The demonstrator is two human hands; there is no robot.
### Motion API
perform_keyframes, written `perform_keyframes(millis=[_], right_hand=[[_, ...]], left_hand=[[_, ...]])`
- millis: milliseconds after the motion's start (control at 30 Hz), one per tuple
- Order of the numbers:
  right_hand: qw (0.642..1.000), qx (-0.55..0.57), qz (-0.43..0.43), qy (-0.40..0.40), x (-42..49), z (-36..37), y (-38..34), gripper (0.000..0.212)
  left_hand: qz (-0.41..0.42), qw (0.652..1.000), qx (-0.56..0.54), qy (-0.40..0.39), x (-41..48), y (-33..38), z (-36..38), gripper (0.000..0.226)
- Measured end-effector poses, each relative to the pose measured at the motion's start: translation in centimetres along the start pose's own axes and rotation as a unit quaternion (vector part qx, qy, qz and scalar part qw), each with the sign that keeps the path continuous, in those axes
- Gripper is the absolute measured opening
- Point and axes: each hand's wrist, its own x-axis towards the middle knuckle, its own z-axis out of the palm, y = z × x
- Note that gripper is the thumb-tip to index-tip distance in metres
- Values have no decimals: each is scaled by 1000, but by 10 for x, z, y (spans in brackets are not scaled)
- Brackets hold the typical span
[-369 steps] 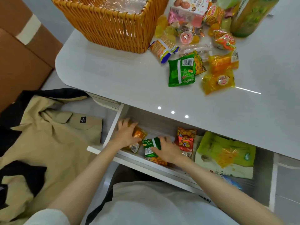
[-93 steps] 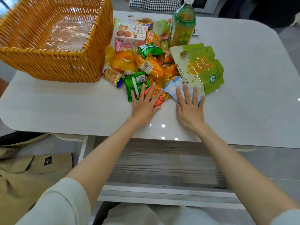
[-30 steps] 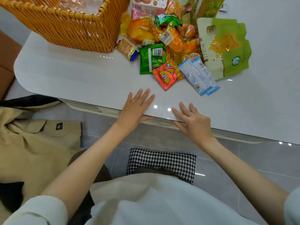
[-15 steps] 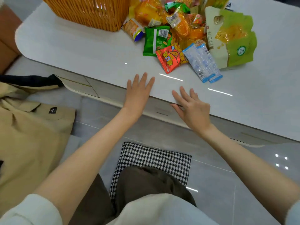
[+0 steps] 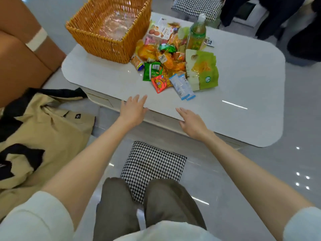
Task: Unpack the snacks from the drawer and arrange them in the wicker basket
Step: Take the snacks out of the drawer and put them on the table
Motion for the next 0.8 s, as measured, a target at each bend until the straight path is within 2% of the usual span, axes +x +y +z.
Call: perform_keyframes(millis=[100,300,433,600,800], right_hand=[[999,22,-24,-1,-55,-51,-9,58],[996,37,-77,-32,-166,-180,-20,57],[994,51,-95,-28,-206,-237,-17,54],[993,51,-101,-24,-239,-264,-2,53],[993,57,-102,-7,-291,-257,17,51]], left_hand=[[-12,999,-27,-18,-52,32,-48,56],[-44,993,-107,7,-155,99,-152,55],[-58,988,-138,33,-199,129,-202,55],[-64,985,-153,49,-236,169,-221,55],[-63,978,-193,35,-278,202,-201,55]])
